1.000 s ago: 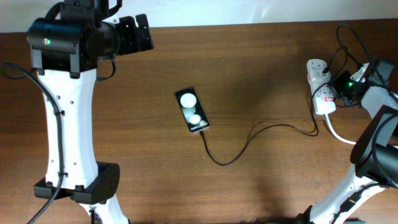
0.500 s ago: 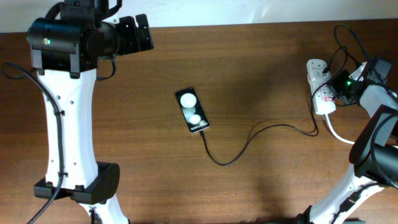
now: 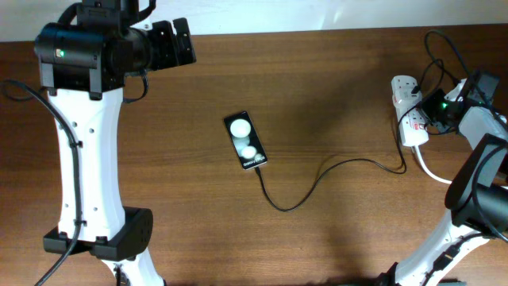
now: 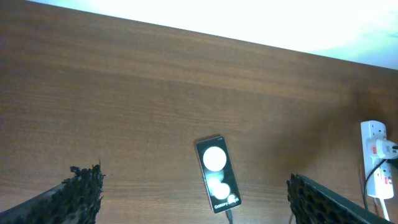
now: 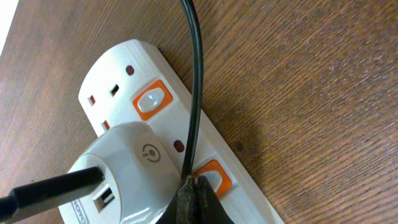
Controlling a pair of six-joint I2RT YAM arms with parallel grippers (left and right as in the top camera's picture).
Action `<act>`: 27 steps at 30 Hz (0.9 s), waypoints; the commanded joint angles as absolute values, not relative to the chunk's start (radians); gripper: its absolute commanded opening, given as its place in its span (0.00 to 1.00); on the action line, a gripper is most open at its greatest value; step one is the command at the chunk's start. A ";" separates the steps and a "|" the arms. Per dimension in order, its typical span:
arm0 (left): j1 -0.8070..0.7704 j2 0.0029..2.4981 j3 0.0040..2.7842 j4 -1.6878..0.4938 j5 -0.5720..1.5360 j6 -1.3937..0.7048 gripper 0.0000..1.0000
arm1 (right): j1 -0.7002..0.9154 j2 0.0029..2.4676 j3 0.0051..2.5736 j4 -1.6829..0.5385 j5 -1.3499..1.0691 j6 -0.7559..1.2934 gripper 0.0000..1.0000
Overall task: Plug charger to phone and switch on socket
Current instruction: 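Lift the right gripper up off the power strip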
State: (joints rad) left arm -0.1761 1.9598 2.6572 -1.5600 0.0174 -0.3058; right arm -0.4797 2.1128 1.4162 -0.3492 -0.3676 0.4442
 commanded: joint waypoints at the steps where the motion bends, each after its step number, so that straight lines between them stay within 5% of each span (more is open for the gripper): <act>1: -0.174 1.964 2.662 -1.559 0.003 -0.297 0.99 | -0.416 2.150 1.378 -0.395 -0.438 0.445 0.04; 12: -0.174 1.964 2.662 -1.559 0.003 -0.297 0.99 | -0.512 2.113 1.434 -0.380 -0.401 0.451 0.04; 27: -0.174 1.964 2.662 -1.559 0.003 -0.297 0.99 | -0.623 1.716 1.487 -0.583 -0.426 0.363 0.04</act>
State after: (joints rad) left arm -0.1761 1.9598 2.6572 -1.5600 0.0177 -0.3058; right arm -0.6399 1.7893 1.4700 -0.5545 -0.3965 0.3962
